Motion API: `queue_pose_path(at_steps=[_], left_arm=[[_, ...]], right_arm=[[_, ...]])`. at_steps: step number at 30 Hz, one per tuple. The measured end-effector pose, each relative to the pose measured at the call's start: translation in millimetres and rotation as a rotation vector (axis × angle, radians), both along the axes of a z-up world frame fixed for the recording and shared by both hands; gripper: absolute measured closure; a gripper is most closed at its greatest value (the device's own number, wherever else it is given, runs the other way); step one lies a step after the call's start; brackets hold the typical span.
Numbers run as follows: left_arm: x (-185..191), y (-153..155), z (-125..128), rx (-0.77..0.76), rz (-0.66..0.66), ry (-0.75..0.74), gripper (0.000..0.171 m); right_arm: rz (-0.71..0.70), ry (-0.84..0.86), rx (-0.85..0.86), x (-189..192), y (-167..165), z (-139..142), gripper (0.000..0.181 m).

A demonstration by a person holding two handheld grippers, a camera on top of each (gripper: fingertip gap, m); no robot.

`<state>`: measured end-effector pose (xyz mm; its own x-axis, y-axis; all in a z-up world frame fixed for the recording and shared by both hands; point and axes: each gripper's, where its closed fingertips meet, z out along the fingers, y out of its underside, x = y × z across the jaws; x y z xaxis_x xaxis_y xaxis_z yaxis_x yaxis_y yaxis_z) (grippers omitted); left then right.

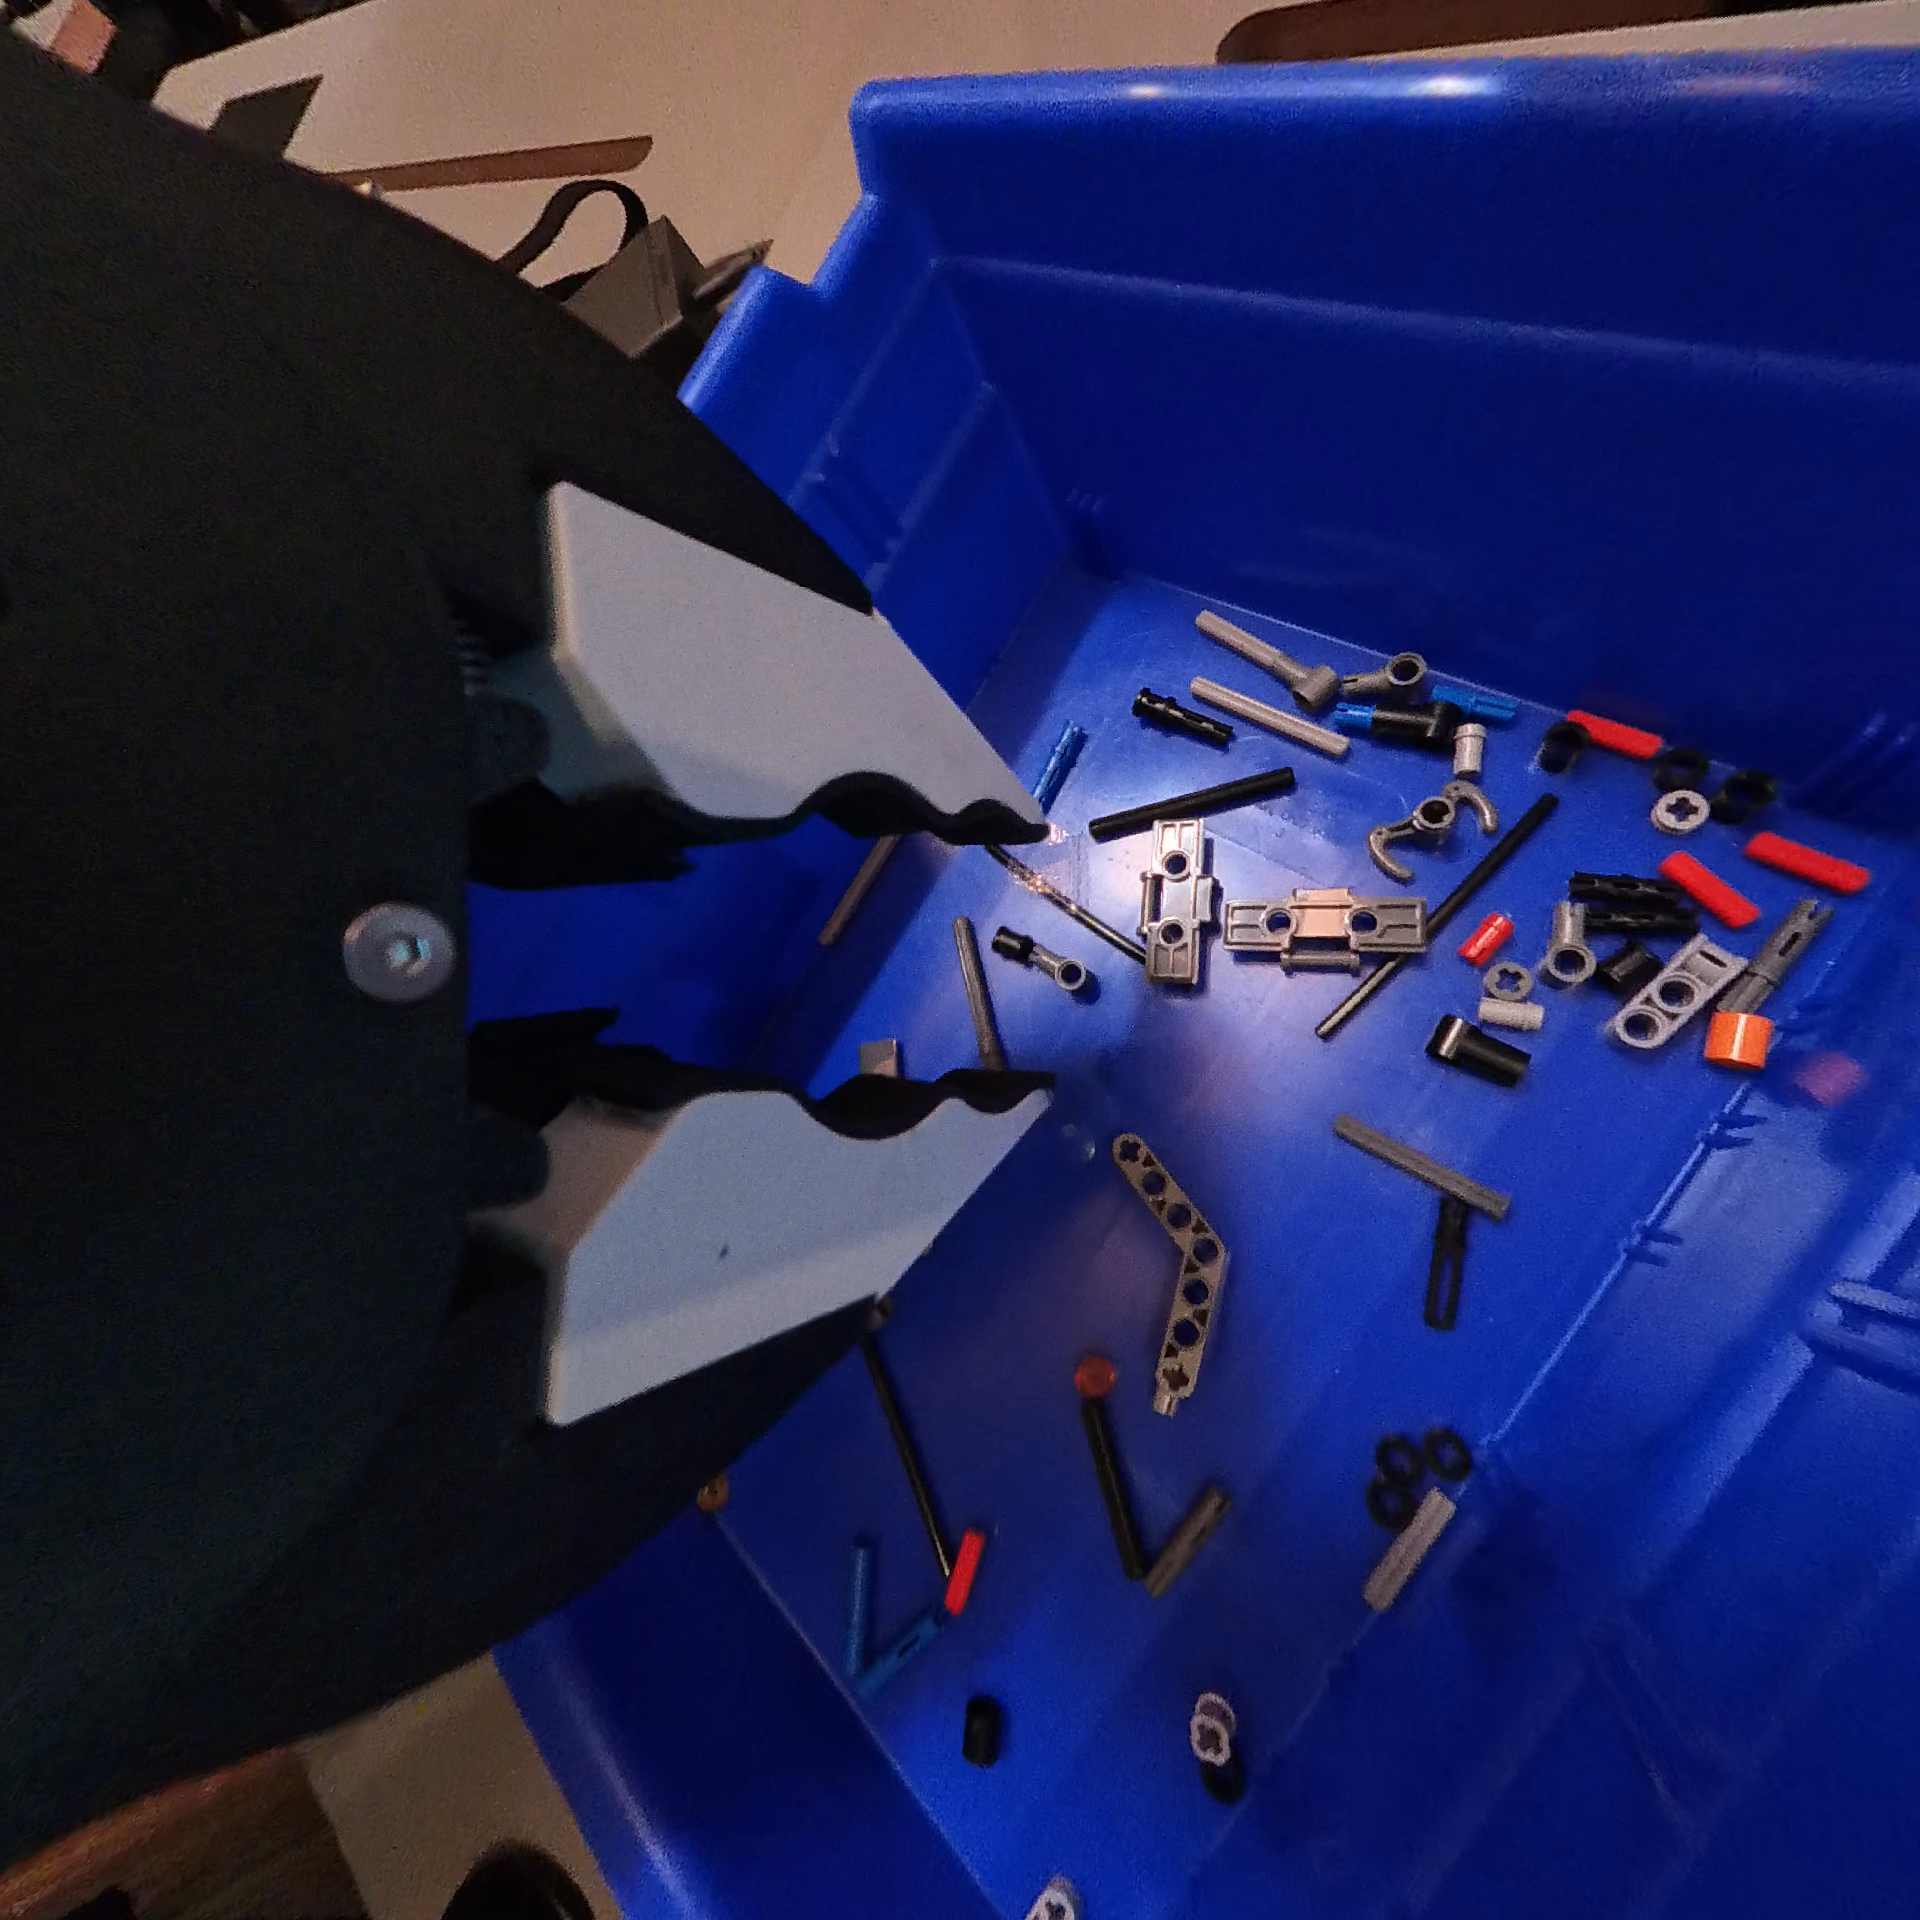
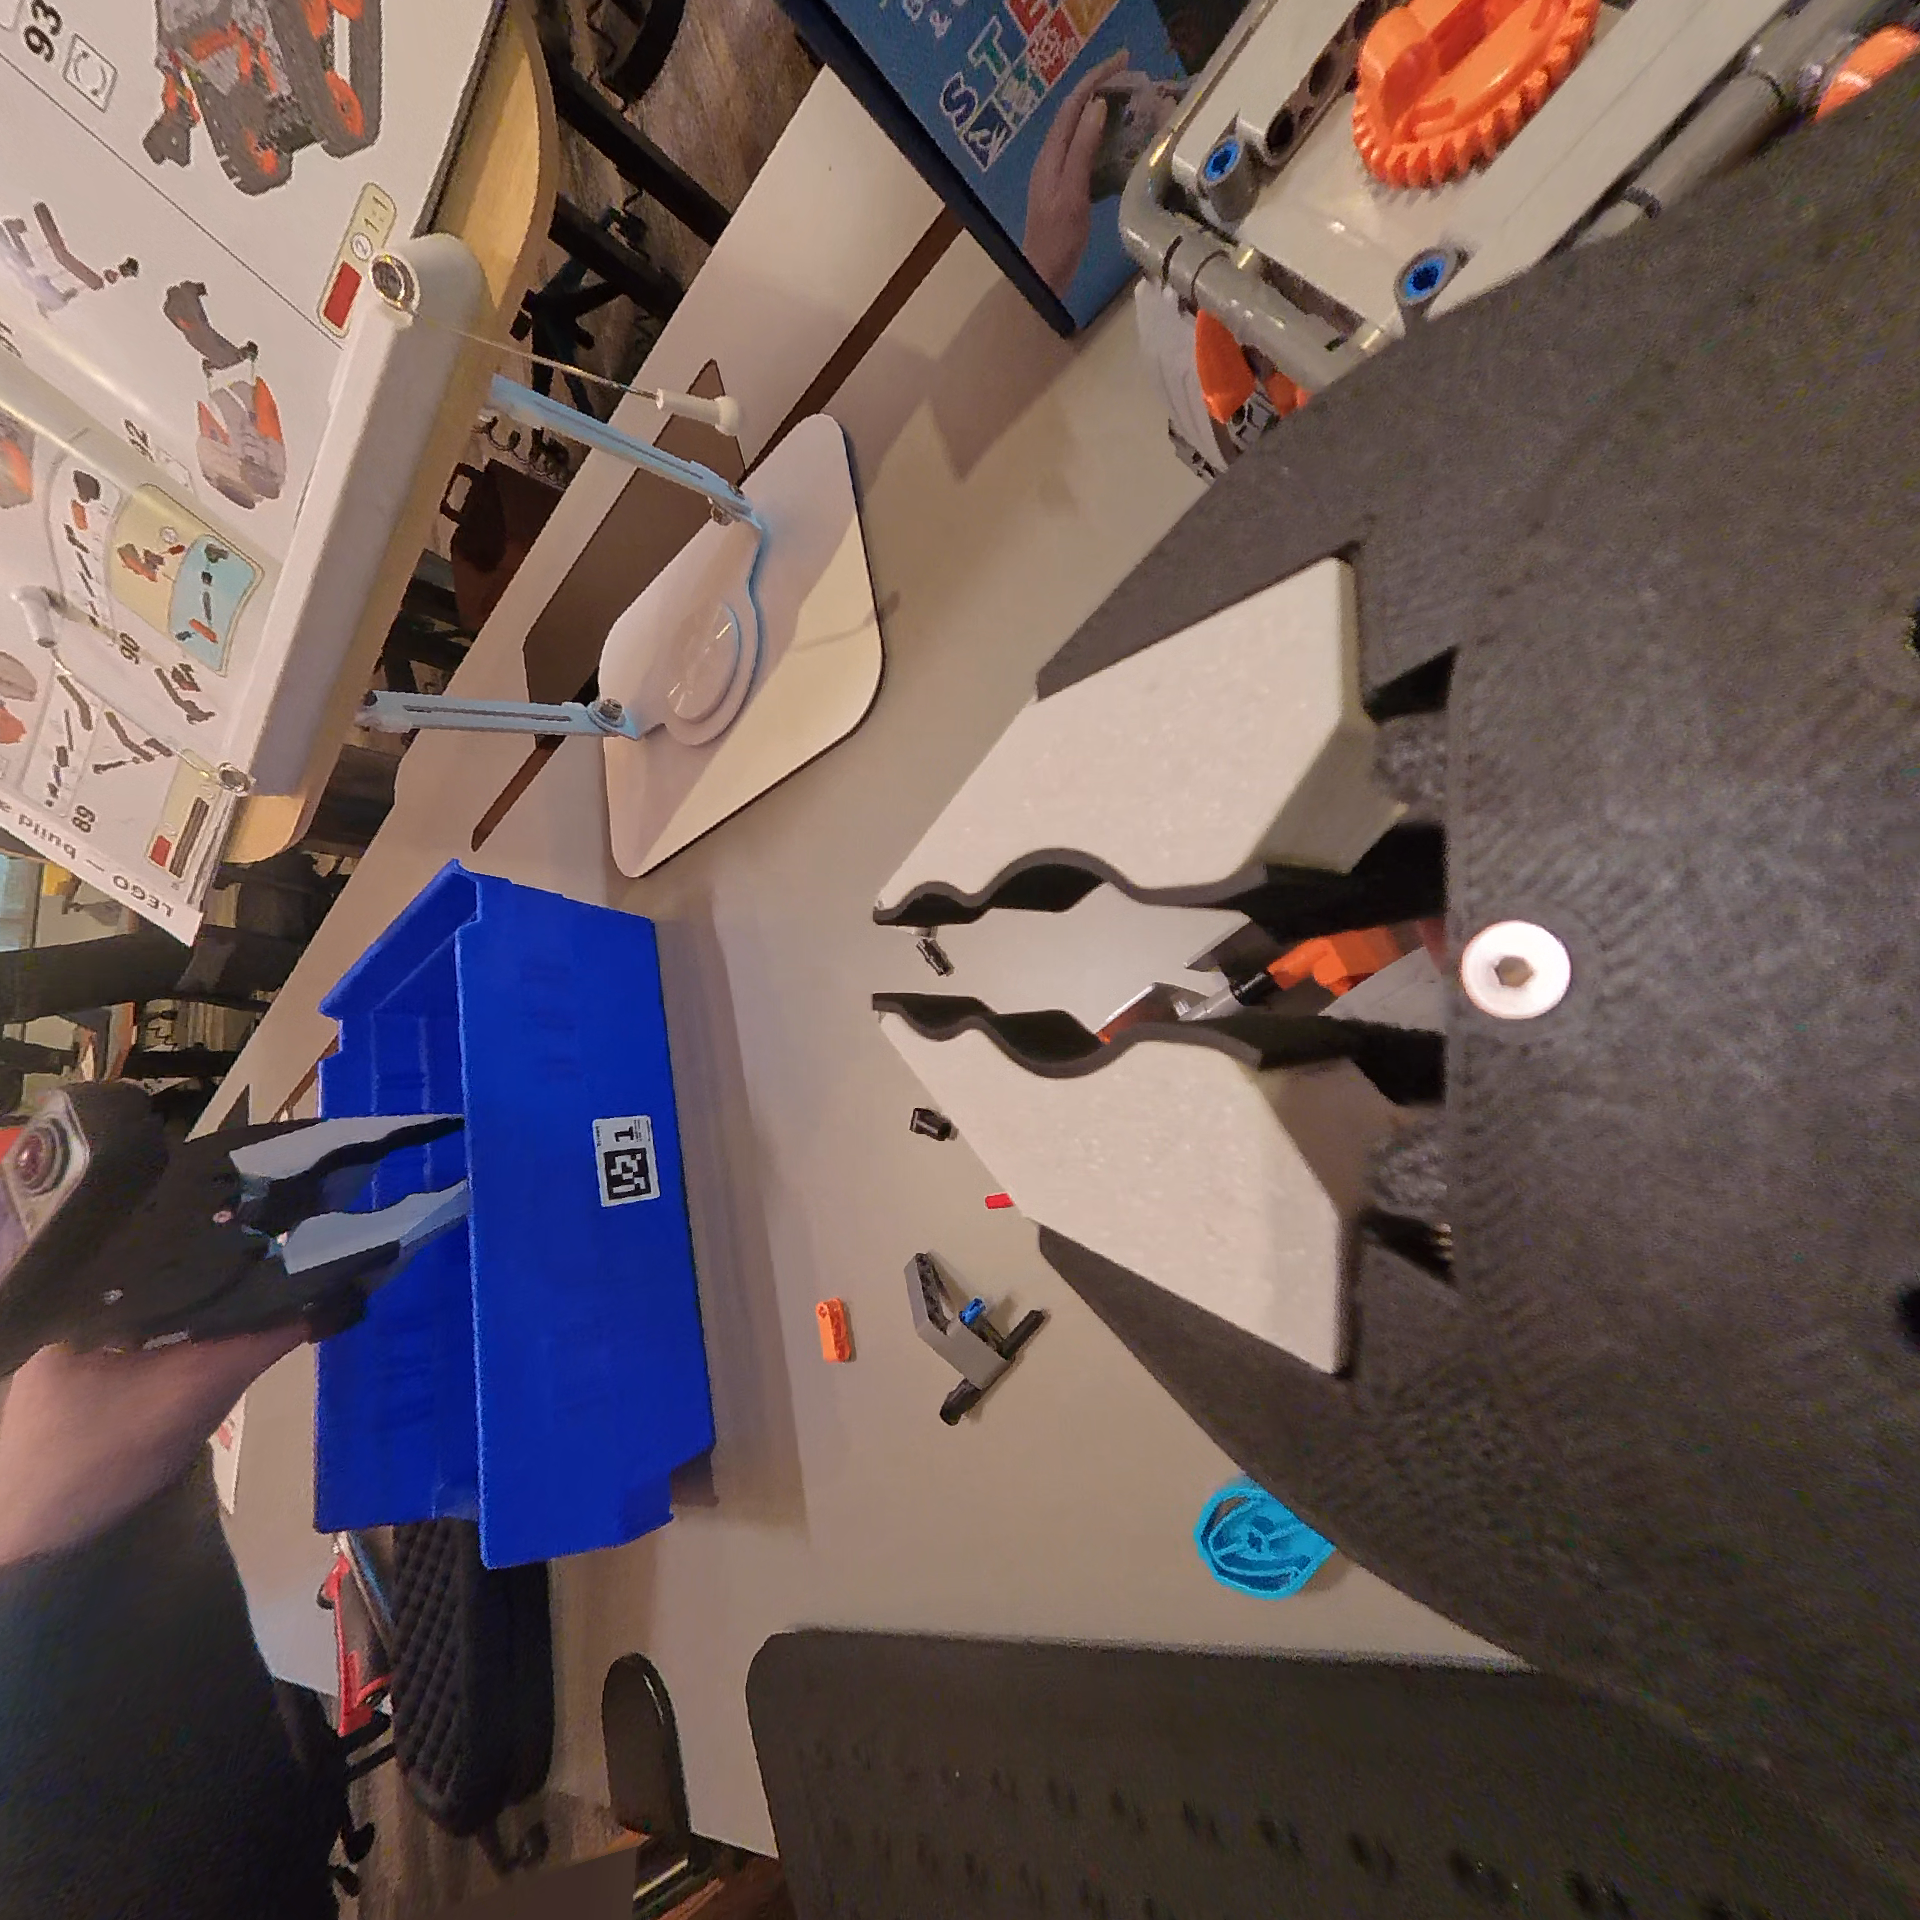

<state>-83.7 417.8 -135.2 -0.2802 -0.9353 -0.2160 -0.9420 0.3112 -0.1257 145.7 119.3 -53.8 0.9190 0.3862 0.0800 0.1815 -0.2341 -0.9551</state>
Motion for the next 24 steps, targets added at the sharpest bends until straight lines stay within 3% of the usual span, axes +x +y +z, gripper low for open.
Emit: queue_pose_path(at_steps=[24], left_arm=[[19.2,23.6,7.5,-0.02,0.035,-0.087,0.145]], right_arm=[[-0.006,-0.001,-0.023,3.2,1.7,-7.5,0.171]])
